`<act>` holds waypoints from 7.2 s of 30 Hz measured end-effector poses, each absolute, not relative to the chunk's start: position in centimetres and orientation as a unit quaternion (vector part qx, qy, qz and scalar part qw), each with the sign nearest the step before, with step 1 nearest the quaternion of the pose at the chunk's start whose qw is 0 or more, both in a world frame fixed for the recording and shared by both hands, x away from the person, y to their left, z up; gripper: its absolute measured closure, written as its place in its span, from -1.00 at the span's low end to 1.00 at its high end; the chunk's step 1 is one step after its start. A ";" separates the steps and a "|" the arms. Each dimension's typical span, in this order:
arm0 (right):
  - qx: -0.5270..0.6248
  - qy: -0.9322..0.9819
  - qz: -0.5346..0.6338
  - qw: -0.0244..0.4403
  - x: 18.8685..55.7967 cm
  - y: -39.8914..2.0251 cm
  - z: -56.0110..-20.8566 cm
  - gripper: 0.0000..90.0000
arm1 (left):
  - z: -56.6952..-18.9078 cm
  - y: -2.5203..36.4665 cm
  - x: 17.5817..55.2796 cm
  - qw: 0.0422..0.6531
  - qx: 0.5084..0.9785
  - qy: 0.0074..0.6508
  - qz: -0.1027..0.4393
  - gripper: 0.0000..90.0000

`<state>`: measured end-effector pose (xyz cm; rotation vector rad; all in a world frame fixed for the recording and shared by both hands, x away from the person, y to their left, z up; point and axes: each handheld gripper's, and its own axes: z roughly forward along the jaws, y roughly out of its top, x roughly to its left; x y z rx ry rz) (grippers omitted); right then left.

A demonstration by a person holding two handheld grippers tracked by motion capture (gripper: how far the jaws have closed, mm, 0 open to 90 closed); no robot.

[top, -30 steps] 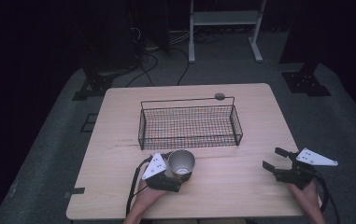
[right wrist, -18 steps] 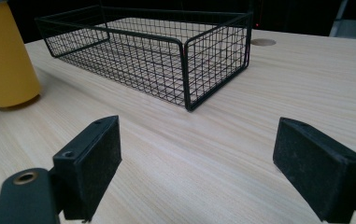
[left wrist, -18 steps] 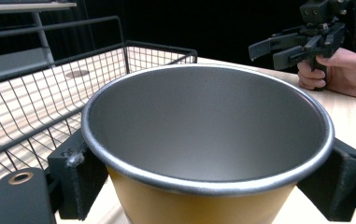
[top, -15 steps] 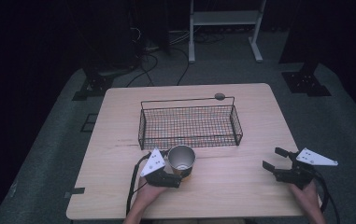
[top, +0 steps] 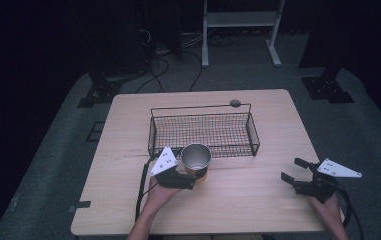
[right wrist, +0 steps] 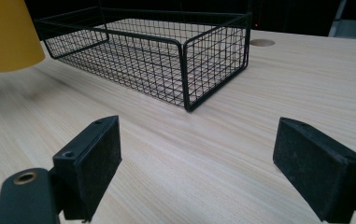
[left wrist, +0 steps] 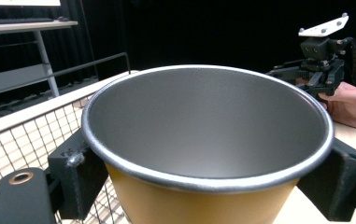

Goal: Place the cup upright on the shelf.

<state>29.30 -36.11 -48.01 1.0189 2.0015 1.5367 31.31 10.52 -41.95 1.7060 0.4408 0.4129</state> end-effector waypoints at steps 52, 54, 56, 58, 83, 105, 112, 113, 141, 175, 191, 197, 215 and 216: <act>0.365 0.718 0.556 0.207 29.3 -36.2 -48.0 -0.68 | -36.4 7.9 43.0 0.611 0.754 0.177 0.167 -0.71; 0.365 0.717 0.557 0.206 29.3 -36.2 -48.0 -0.68 | -36.5 8.0 43.5 0.607 0.756 0.180 0.165 -0.71; 0.365 0.717 0.558 0.206 29.3 -36.2 -48.0 -0.68 | -36.6 8.0 43.7 0.606 0.757 0.181 0.165 -0.71; 0.364 0.718 0.556 0.207 29.3 -36.2 -48.0 -0.68 | -36.8 7.9 44.2 0.602 0.760 0.185 0.162 -0.71; 0.363 0.718 0.557 0.205 29.2 -36.2 -48.0 -0.68 | -38.6 6.9 48.0 0.556 0.799 0.185 0.137 -0.71; 0.363 0.719 0.557 0.206 29.2 -36.2 -48.0 -0.68 | -40.8 5.9 49.2 0.500 0.834 0.183 0.146 -0.74; 0.362 0.718 0.557 0.206 29.2 -36.2 -48.0 -0.68 | -41.4 5.3 49.3 0.481 0.849 0.168 0.142 -0.74; 0.362 0.718 0.557 0.206 29.2 -36.2 -48.0 -0.68 | -41.6 5.2 49.3 0.479 0.851 0.166 0.139 -0.74; 0.360 0.720 0.557 0.205 29.2 -36.2 -48.0 -0.68 | -41.4 5.8 49.2 0.473 0.854 0.169 0.137 -0.95; 0.363 0.718 0.557 0.206 29.2 -36.2 -48.0 -0.68 | -37.9 6.6 46.6 0.532 0.816 0.155 0.164 -0.96; 0.363 0.718 0.556 0.208 29.2 -36.1 -48.0 -0.68 | -37.2 6.5 44.9 0.549 0.807 0.146 0.160 -0.96; 0.364 0.718 0.556 0.208 29.2 -36.1 -48.0 -0.68 | -37.4 6.7 44.2 0.553 0.805 0.144 0.159 -0.96; 0.366 0.719 0.552 0.212 29.2 -36.0 -48.0 -0.68 | -37.8 7.9 42.0 0.561 0.797 0.142 0.170 -0.96; 0.366 0.719 0.552 0.212 29.2 -36.0 -48.0 -0.68 | -37.8 8.0 42.0 0.563 0.796 0.143 0.169 -0.96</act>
